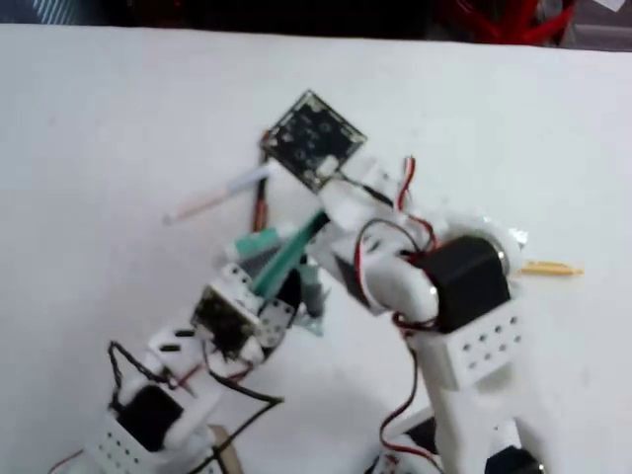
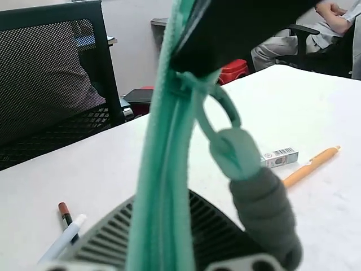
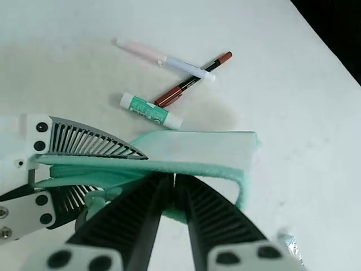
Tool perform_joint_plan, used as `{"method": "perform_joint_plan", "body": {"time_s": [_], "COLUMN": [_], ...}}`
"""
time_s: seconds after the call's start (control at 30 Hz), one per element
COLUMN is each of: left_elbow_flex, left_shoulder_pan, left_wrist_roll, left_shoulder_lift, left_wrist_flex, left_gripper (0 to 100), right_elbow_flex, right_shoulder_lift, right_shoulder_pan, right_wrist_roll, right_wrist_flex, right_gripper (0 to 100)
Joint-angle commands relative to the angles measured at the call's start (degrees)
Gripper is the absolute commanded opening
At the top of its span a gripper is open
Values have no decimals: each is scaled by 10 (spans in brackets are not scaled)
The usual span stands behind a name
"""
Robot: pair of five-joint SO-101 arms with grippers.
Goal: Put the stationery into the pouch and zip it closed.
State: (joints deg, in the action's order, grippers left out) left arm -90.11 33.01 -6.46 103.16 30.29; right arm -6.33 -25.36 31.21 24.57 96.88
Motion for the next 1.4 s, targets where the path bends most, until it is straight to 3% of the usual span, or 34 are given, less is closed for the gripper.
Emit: {"method": "perform_joint_plan", "body": {"time_s": [0.0, 0.2, 0.3, 0.4, 0.57, 0.83, 1.0, 1.13, 1.37], "left_elbow_flex": [30, 94, 80, 54, 34, 25, -14, -30, -30], "left_shoulder_pan": [1, 1, 1, 1, -3, -3, -3, -3, -3], "left_wrist_roll": [-3, -2, -2, 0, 91, 80, 80, 76, 18], "left_shoulder_lift": [6, 6, 6, 6, 6, 5, 3, 3, 3], "left_wrist_flex": [13, 94, 81, 52, 38, 33, -35, -69, -73], "left_gripper": [21, 23, 29, 106, 223, 225, 225, 167, 139], "right_elbow_flex": [-12, -55, -56, -58, -57, -55, -31, -24, -14], "right_shoulder_lift": [50, 98, 124, 138, 143, 145, 140, 141, 140], "right_shoulder_pan": [-26, -40, -36, -38, -40, -27, 17, 20, 14], "right_wrist_roll": [7, -8, -34, -34, -33, -33, -31, -30, -30], "right_wrist_flex": [11, 15, 15, 15, 15, 15, 16, 16, 16], "right_gripper": [22, 217, 226, 228, 239, 301, 350, 358, 358]}}
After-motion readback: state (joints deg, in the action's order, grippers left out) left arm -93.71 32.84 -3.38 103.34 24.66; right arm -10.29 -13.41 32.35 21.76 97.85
